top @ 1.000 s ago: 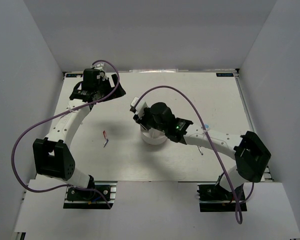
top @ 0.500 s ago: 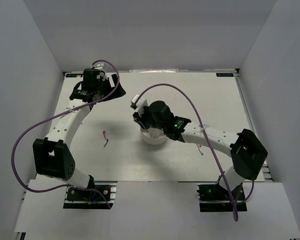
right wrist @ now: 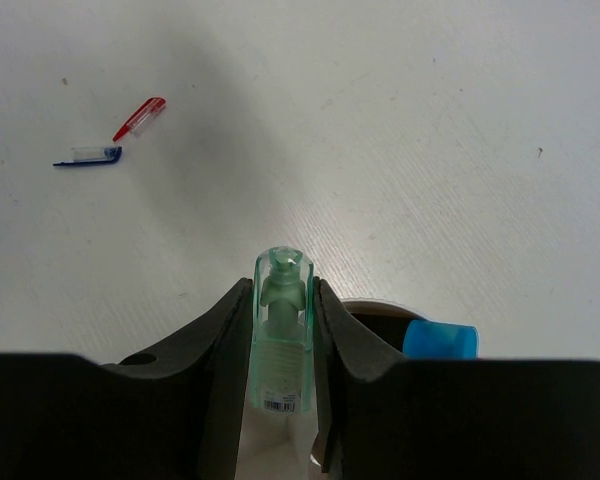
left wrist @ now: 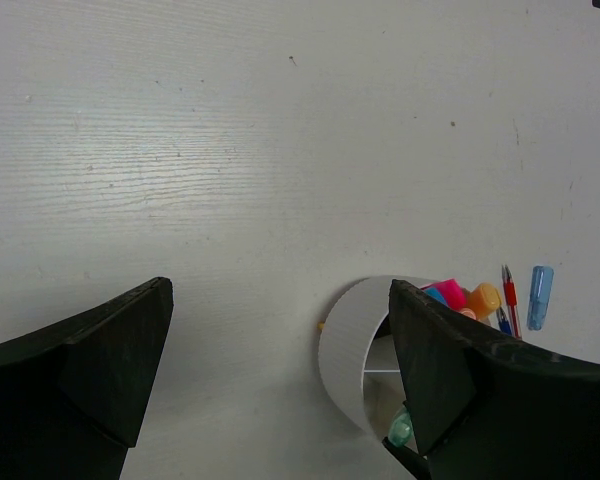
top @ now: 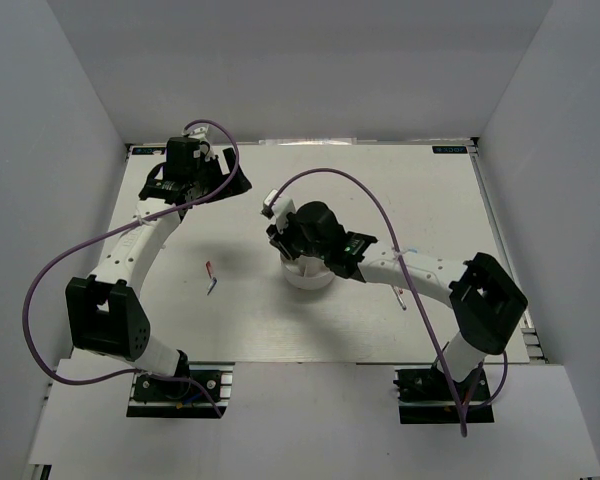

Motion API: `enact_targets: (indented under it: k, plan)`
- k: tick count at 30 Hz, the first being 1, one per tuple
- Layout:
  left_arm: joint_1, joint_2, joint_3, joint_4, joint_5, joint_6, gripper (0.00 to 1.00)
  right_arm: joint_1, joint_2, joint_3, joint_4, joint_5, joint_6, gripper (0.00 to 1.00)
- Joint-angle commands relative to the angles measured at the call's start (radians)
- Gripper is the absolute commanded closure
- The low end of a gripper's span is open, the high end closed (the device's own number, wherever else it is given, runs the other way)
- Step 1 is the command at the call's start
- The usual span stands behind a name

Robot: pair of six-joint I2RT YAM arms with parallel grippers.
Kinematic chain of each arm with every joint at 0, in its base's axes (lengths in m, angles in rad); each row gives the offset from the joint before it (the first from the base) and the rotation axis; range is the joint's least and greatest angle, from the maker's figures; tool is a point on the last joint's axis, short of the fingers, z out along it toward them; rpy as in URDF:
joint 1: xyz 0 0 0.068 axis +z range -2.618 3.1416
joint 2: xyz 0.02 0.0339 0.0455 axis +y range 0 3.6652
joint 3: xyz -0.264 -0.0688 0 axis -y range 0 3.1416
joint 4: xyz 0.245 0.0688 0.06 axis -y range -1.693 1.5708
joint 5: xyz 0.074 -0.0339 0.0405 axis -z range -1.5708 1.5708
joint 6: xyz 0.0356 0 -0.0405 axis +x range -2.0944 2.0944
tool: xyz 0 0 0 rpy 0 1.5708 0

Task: Sort the stationery into containers
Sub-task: Place the stationery in the storage box, then pick up the stationery from the center of the board.

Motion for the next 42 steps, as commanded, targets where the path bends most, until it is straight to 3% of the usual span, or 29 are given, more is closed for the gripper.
enact_targets:
  k: [1,6,12,17,20,22,28,32,37,42]
  plan:
    - [0.006,-0.039,0.017,0.004,-0.001,0.010,0.02,-0.007,0.001,0.022,0.013,-0.007,0.012,0.72]
    - [0.006,-0.038,0.019,0.004,-0.001,0.010,0.02,-0.005,-0.010,0.048,-0.022,-0.019,0.030,0.51]
    - [0.006,-0.038,0.025,0.004,0.002,0.010,0.02,-0.004,-0.016,0.056,-0.040,-0.008,0.052,0.40]
    - [0.006,-0.047,0.026,-0.002,-0.004,0.018,0.02,-0.015,-0.136,0.172,-0.106,-0.005,0.110,0.49]
    - [0.006,-0.049,0.022,0.004,-0.002,0.018,0.02,-0.033,-0.221,0.217,-0.140,0.038,0.129,0.67]
    - [0.006,-0.046,0.023,0.010,0.002,0.015,0.02,-0.085,-0.269,0.215,-0.224,0.089,0.132,0.75]
    - [0.006,-0.041,0.028,0.021,0.001,0.016,0.02,-0.353,-0.332,0.120,-0.496,0.122,0.191,0.74]
    - [0.006,-0.030,0.037,0.029,-0.005,0.020,0.02,-0.637,-0.266,0.030,-0.605,0.087,0.210,0.63]
    - [0.006,-0.018,0.057,0.027,0.011,0.016,0.02,-0.782,-0.182,-0.049,-0.642,0.012,0.285,0.56]
    - [0.006,-0.024,0.057,0.016,-0.010,0.036,0.02,-0.825,-0.085,-0.063,-0.659,-0.037,0.304,0.41]
